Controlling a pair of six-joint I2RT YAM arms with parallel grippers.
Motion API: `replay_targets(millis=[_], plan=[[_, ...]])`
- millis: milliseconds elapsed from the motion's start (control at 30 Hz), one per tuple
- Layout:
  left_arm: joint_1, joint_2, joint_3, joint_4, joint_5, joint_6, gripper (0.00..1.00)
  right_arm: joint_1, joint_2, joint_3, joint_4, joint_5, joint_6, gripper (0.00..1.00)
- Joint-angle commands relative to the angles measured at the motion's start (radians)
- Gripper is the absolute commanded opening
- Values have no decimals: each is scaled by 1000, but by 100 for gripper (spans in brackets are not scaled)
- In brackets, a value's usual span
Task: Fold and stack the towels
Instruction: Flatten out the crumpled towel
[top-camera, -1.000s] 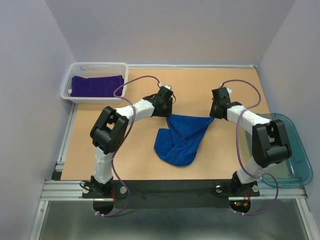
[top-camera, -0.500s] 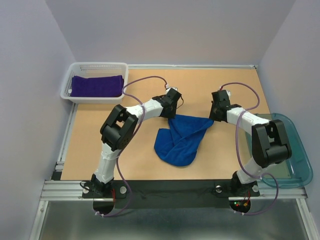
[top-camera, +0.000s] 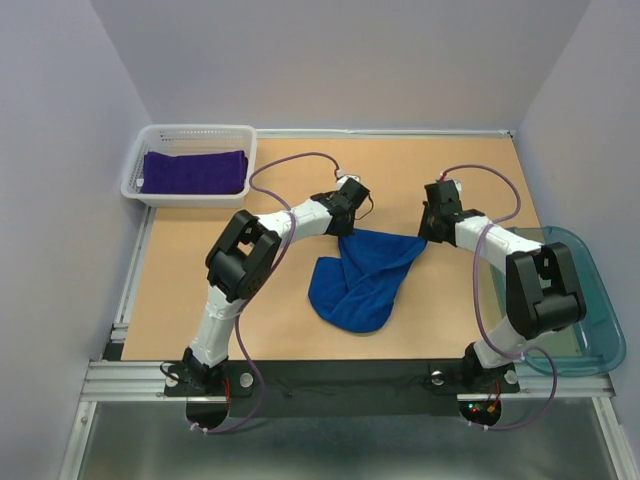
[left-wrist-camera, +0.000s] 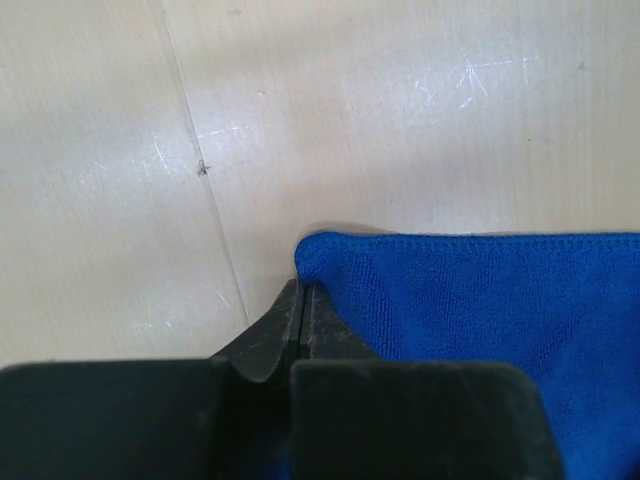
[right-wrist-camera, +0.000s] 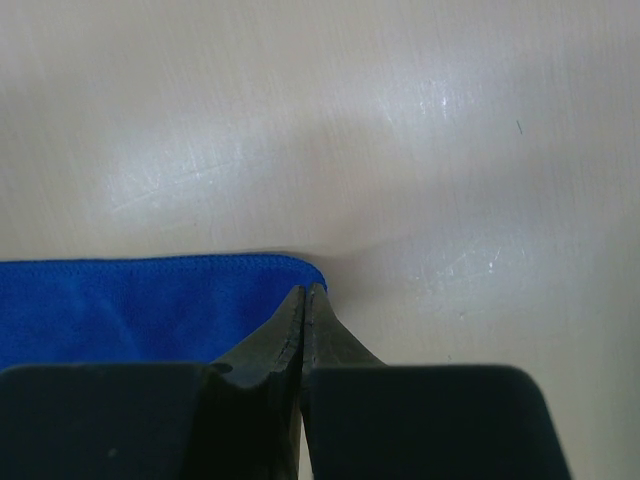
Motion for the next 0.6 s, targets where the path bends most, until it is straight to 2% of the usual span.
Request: replay_targets(millis=[0, 333, 567], plan=[[1, 44, 0, -98, -33, 8, 0, 1, -6, 1, 51, -16, -12, 1], [116, -157, -69, -85, -148, 63, 0, 1, 59, 104, 66, -90, -74, 0], [145, -234, -26, -72, -164, 136, 0, 3, 63, 189, 75, -142, -119, 0]])
